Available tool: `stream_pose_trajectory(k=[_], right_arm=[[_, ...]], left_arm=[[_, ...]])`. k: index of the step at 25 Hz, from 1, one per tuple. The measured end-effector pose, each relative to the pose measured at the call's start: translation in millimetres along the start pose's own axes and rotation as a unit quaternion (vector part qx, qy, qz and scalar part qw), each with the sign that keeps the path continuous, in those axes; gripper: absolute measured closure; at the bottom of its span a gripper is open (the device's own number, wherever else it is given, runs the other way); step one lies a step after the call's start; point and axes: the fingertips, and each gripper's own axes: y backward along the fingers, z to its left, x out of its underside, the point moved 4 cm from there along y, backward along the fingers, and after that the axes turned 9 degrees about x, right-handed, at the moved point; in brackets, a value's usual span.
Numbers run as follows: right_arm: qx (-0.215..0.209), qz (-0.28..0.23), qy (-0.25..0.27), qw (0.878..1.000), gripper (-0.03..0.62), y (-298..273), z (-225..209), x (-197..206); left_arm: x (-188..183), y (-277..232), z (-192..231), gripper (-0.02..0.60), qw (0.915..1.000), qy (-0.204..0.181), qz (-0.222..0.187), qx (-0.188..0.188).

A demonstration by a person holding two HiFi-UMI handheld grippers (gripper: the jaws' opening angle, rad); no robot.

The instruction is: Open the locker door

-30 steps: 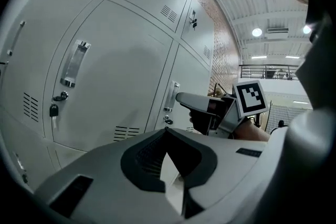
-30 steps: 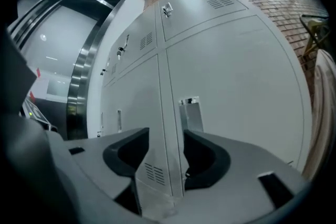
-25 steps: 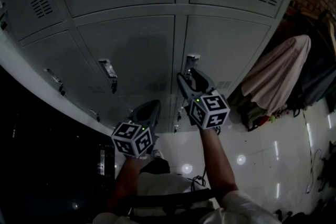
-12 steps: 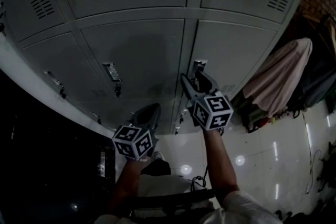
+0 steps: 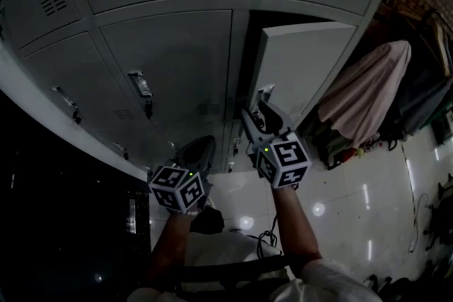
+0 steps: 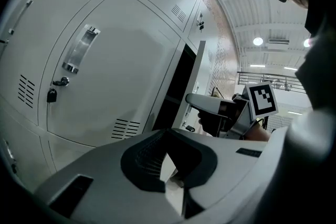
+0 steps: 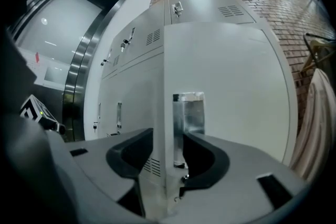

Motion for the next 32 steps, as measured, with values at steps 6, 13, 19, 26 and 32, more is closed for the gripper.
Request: stream_pose_trajectory(k=[6,13,19,26,32], right_arm=[[0.012,-0.003,0.007,1.000,0.460,20.3,-4.9,0.6],[0.021,0.001,0.023,1.000,0.479,28.4,-7.5,1.5],[0.014,0.006,0.026,1.000,0.476,38.8,-10.7,2.7],[0.018,0.023,0.039,0.999,0.445,65.6,-16.4,10.3],[0.029,-0.001,0.043,0.999,0.444,98.0,-26.4,4.3]], left_arm=[[8.5,1.9,-13.6,0.584,1.0000,0.007,-0.004,-0.003],[10.7,4.6,-22.5,0.584,0.9999,0.010,-0.010,-0.009],[13.3,1.4,-31.3,0.584,0.9999,0.009,-0.009,-0.010],[28.3,-12.9,-55.6,0.584,0.9999,0.009,0.009,0.009],[37.1,-25.9,-80.1,0.584,0.9994,0.004,0.020,0.028]])
